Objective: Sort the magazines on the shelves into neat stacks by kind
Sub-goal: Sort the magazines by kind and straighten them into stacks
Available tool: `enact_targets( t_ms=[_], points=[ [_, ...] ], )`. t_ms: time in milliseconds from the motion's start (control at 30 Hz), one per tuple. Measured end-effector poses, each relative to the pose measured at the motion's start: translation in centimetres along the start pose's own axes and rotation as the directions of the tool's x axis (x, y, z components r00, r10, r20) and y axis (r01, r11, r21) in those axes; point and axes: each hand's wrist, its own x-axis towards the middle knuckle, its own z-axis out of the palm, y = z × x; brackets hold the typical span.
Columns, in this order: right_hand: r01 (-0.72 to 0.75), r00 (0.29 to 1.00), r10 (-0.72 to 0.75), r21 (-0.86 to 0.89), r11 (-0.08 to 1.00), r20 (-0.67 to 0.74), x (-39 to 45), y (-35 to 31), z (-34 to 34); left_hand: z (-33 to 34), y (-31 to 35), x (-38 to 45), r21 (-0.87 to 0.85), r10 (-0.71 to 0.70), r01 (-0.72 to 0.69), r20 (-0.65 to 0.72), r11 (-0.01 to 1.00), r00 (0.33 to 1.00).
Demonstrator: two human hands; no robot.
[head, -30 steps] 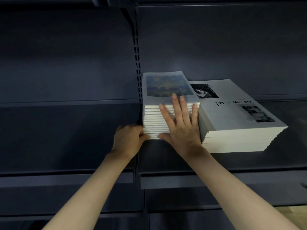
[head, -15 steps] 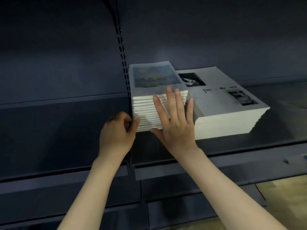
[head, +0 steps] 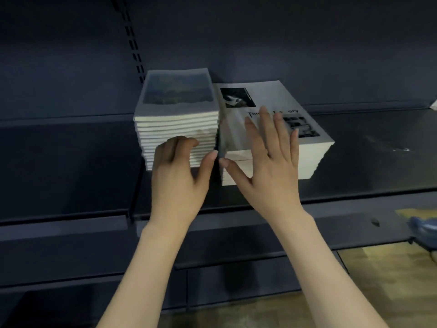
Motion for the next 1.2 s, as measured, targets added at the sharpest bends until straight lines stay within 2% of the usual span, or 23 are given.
enact_targets(
  t_ms=[100,300,467,600,733,867,1200],
  points=[
    [-0.023,0.997,0.018,0.073,0.997,0.072,-0.7,2.8,-0.8,1.4,2.5,-1.1,0.057,-0.004,0.003,0.020,0.998,1.000],
    [0.025,0.990,-0.046,0.151,0.988,0.136,-1.9,7.4,-2.5,3.2,6.5,-3.2,0.217,-0.123,0.108,0.058,0.970,0.991],
    [0.061,0.970,-0.107,0.209,0.976,0.219,-2.2,9.9,-3.3,3.6,9.2,-4.8,0.452,-0.198,0.140,0.084,0.881,0.977],
    [0.065,0.944,-0.132,0.223,0.973,0.301,-2.5,10.6,-3.4,2.9,9.7,-5.0,0.537,-0.260,0.160,0.115,0.828,0.959],
    [0.067,0.937,-0.140,0.229,0.971,0.321,-2.4,10.6,-3.4,2.6,10.2,-3.8,0.538,-0.286,0.176,0.128,0.825,0.950],
    [0.077,0.920,-0.143,0.189,0.979,0.366,-2.3,10.6,-3.5,3.2,10.5,-2.2,0.514,-0.248,0.116,0.195,0.850,0.949],
    [0.044,0.939,-0.089,0.139,0.989,0.332,0.8,9.7,-4.4,3.4,10.0,1.4,0.464,-0.237,0.071,0.311,0.883,0.920]
  ],
)
